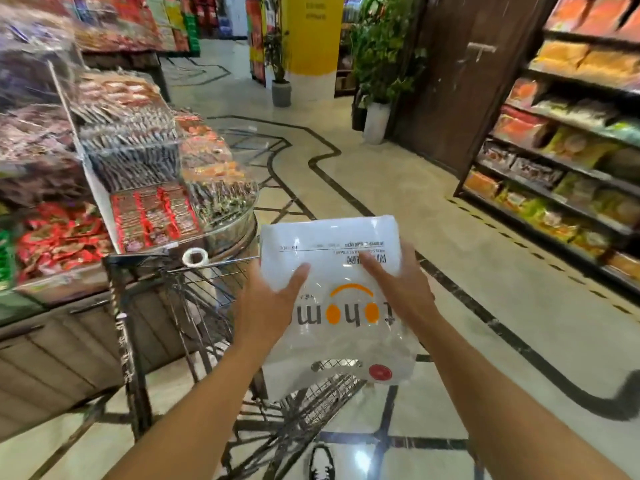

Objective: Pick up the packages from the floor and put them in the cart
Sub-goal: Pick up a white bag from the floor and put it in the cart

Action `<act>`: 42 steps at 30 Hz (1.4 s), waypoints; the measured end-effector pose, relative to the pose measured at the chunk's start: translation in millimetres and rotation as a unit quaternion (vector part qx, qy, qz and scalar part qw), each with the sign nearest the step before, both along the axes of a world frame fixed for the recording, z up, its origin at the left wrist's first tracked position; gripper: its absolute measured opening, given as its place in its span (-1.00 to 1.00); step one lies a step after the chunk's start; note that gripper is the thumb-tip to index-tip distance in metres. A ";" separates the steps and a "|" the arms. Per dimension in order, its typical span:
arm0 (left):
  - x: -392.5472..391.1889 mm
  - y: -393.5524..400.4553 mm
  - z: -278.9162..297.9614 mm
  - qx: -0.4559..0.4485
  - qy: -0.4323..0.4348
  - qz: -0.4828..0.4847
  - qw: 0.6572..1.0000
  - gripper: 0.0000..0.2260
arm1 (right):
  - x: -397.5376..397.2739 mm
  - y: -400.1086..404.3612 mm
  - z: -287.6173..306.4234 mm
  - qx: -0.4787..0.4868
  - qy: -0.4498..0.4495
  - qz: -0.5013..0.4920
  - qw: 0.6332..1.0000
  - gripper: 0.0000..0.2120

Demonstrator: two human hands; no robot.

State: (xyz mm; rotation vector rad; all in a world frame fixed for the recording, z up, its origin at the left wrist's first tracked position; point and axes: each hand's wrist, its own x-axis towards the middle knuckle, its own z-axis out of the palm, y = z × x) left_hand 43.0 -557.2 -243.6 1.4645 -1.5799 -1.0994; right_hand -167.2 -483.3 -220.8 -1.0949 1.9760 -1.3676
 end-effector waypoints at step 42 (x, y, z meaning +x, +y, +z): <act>-82.8 -222.8 -415.9 0.342 -0.216 0.257 0.878 -0.21 | -60.4 -313.5 -468.2 0.354 -0.119 0.237 0.897 -0.25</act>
